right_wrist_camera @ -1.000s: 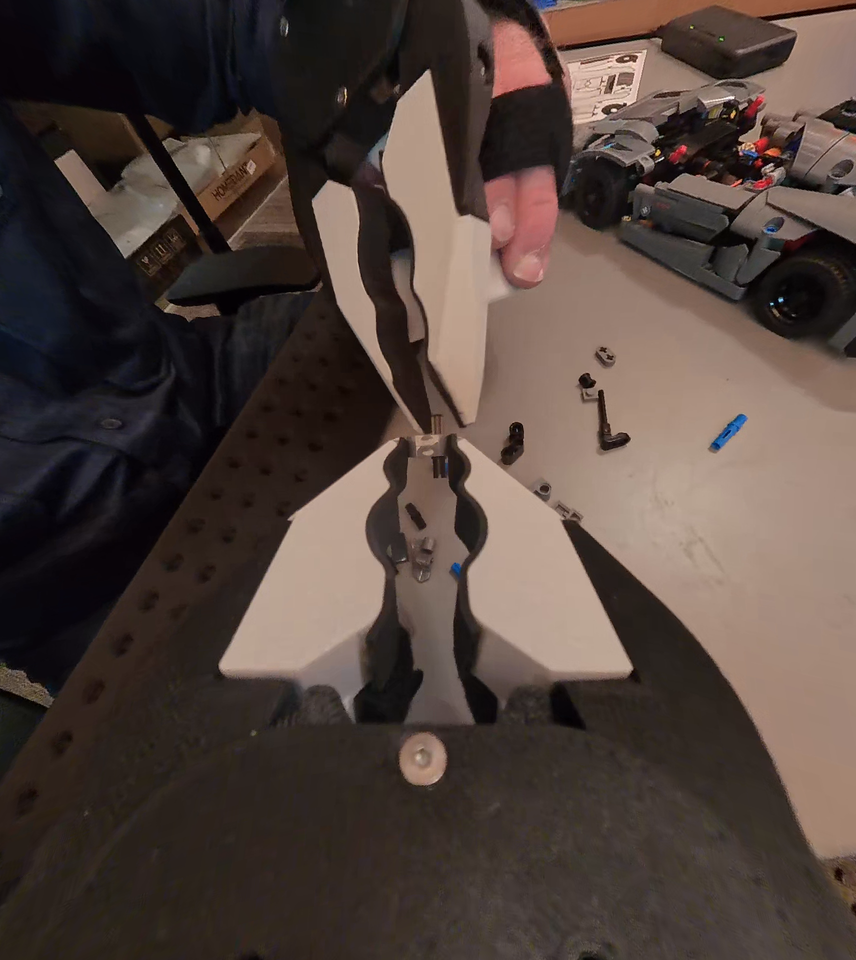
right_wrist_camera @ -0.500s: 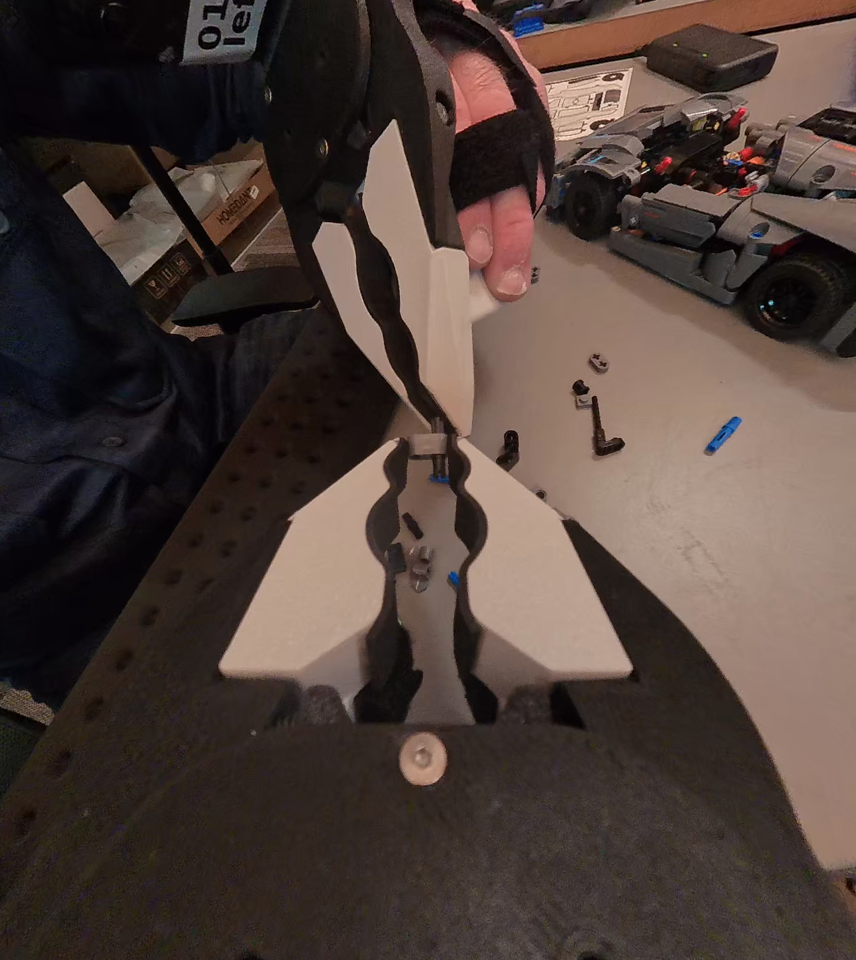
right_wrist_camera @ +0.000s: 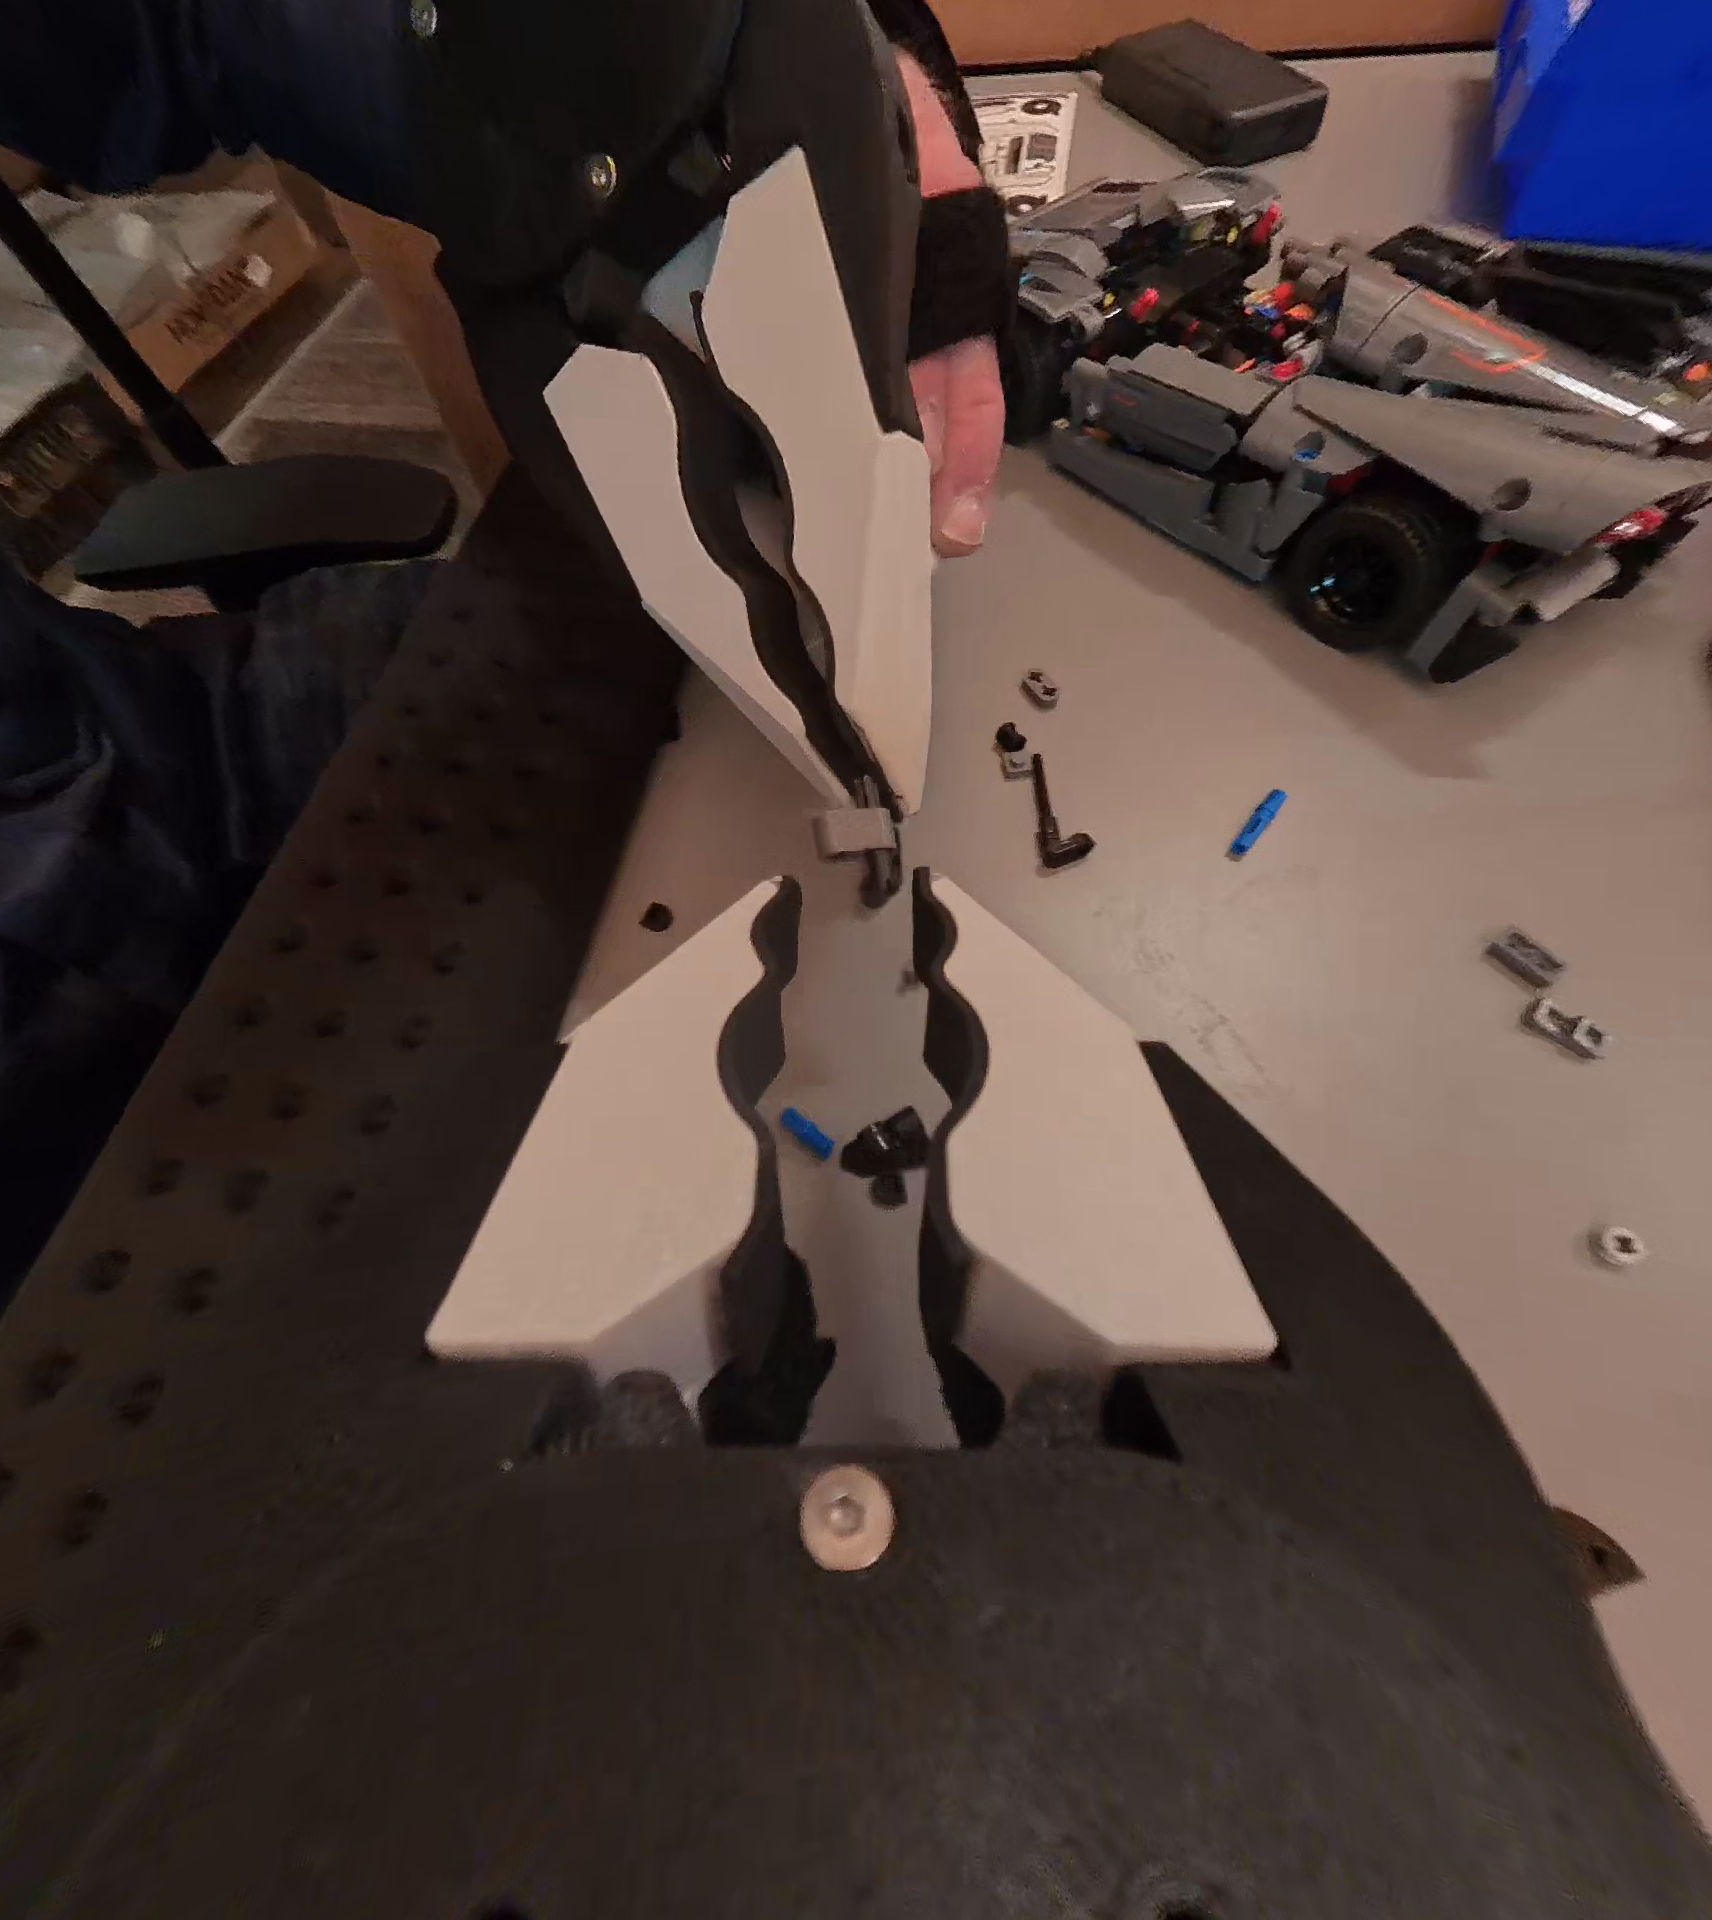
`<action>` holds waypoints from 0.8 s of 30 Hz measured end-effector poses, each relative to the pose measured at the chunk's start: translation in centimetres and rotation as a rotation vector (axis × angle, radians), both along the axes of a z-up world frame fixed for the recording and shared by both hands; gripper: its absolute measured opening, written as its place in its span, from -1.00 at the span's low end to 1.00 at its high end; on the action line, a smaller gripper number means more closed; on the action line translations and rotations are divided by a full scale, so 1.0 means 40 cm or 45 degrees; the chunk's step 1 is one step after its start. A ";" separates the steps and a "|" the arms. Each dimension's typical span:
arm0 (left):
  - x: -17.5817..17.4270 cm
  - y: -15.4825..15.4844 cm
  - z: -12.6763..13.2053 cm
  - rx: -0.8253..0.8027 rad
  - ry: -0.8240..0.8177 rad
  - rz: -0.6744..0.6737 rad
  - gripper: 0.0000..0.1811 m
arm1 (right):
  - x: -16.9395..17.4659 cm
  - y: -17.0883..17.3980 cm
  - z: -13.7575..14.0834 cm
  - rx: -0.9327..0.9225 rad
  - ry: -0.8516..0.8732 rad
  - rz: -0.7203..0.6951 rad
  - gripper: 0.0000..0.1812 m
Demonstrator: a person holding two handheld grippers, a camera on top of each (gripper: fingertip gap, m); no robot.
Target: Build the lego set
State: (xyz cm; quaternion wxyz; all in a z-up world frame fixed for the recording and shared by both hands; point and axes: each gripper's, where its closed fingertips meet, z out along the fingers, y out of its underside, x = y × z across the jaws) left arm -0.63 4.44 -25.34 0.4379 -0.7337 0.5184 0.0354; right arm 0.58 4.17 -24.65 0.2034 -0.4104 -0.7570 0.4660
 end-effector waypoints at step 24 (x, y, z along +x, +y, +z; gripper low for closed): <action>-0.020 0.003 -0.008 -0.265 -0.222 0.091 -0.99 | -0.046 0.000 0.004 0.321 0.116 -0.113 -0.95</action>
